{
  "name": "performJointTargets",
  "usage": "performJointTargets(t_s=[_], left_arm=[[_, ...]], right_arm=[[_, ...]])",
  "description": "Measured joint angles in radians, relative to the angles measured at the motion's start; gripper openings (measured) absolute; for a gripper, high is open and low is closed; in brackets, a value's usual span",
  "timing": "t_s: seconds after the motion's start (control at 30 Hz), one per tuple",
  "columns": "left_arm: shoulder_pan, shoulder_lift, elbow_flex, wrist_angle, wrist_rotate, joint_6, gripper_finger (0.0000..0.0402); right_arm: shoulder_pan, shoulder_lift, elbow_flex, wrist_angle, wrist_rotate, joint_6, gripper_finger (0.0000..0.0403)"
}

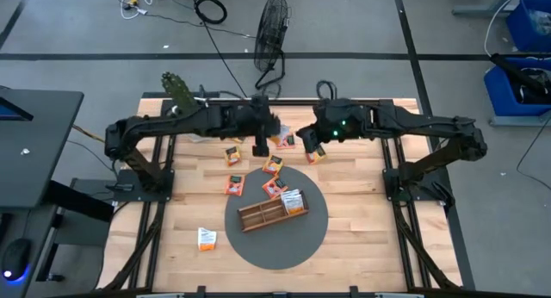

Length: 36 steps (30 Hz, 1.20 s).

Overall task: Pick & Place Tea
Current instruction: Put the top white tea bag into the right section of the wooden organizer

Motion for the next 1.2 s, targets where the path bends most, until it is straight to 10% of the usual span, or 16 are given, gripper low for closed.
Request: performJointTargets(t_s=[0.23, 0.53, 0.83, 1.2], left_arm=[[-0.108, 0.000, 0.000, 0.033, -0.063, 0.036, 0.0001], [-0.163, -0.005, 0.000, 0.066, -0.096, 0.062, 0.0001], [-0.166, -0.005, 0.000, 0.065, -0.117, 0.071, 0.0001], [-0.166, -0.005, 0.000, 0.068, -0.113, 0.064, 0.0005]], right_arm=[[-0.084, 0.020, -0.001, -0.039, -0.166, 0.012, 0.0223], [-0.094, 0.080, -0.001, -0.036, -0.306, 0.003, 0.0235], [-0.093, 0.099, -0.001, -0.025, -0.350, -0.001, 0.0179], [-0.092, 0.098, -0.001, -0.030, -0.383, -0.065, 0.0010]])
